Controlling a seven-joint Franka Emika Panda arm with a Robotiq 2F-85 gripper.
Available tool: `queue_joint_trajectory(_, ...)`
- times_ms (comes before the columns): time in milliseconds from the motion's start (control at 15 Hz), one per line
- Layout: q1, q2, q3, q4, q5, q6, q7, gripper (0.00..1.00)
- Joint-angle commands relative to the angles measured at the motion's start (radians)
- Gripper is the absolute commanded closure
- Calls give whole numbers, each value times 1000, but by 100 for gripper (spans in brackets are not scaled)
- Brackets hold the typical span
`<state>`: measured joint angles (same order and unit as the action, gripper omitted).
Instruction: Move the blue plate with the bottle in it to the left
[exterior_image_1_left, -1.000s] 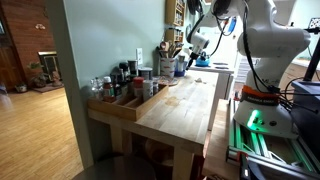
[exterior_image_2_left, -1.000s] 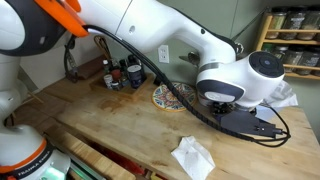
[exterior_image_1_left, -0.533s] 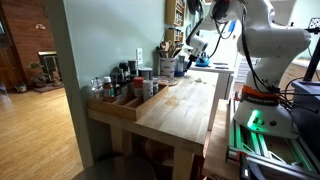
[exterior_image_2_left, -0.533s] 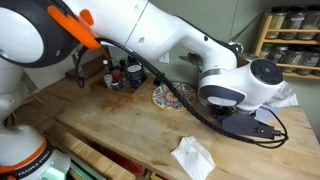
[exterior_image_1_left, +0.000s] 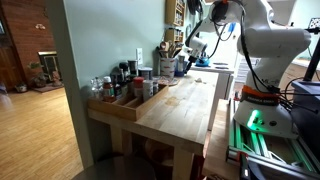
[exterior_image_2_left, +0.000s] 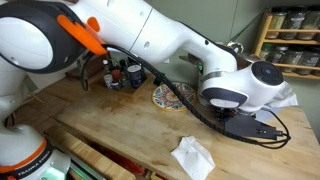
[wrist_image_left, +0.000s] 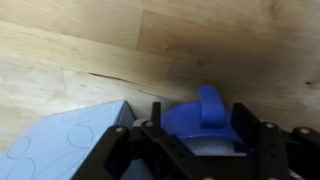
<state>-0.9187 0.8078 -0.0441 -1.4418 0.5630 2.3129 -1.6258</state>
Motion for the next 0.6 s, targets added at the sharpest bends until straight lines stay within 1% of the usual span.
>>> queue_joint_trajectory(0, -29, 24, 30, 35, -44, -11, -14, 58)
queue_joint_trajectory(67, -30, 21, 33, 32, -54, -12, -15, 66)
queue_joint_trajectory(333, -43, 13, 49, 30, -81, -27, -18, 95)
queue_joint_trajectory(400, -48, 10, 53, 30, -84, -36, -22, 100)
queue_joint_trajectory(467, -53, 8, 58, 30, -85, -40, -25, 95)
queue_joint_trajectory(533, -57, 5, 63, 29, -85, -44, -29, 95)
